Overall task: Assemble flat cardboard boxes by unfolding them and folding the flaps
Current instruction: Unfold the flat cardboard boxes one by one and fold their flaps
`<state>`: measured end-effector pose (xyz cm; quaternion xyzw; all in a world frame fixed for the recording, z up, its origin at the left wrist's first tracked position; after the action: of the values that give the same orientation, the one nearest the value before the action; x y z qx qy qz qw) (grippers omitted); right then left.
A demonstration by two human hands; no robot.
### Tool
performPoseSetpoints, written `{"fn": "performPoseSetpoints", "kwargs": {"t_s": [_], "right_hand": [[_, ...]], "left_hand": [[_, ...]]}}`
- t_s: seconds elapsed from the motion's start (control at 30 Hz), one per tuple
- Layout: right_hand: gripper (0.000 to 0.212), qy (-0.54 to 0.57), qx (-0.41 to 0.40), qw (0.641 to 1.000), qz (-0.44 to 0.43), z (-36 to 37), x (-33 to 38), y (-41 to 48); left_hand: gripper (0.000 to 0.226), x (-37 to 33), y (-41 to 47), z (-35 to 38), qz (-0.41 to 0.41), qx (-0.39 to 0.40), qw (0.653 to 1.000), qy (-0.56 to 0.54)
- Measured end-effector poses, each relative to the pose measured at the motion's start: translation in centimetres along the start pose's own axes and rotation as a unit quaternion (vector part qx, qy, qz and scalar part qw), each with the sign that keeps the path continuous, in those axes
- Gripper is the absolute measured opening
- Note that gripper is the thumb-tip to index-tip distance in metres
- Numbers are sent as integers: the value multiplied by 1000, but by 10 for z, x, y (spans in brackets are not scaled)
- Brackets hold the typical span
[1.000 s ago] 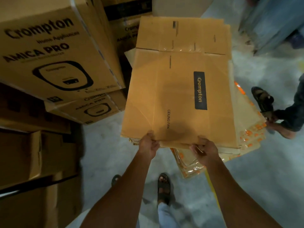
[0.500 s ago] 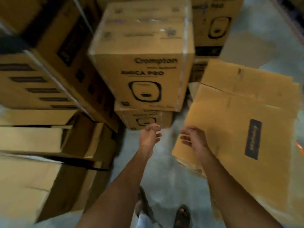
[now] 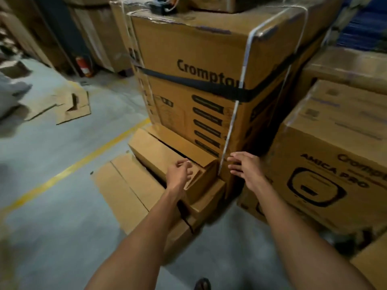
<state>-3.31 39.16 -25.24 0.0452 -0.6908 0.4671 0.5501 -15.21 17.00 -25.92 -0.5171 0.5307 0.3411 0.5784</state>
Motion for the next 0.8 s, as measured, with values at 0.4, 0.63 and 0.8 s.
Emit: {"fn": "performPoseSetpoints", "kwargs": {"t_s": [0.4,0.63,0.8], "right_hand": [[9,-115,-12,988,99,81,-27,88],[9,-233,-17,963,136,91,-48,194],[35,-307,-14,941,140,108,-64,294]], "left_hand": [[18,95,58,-46,-147,-12,989,-22],[30,157,109,-25,-230,-38,971,-45],[74,220,155,-4,-284,-76,954,-53]]}}
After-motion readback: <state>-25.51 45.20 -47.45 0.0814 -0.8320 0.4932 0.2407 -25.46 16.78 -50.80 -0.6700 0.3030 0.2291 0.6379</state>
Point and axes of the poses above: each hand's wrist, its own y-axis towards the middle knuckle, its own z-axis out of the palm, x = y × z, the point moved 8 cm from there along y, towards the middle knuckle, and after that the axes turned 10 degrees about z, right-handed, at the moved point
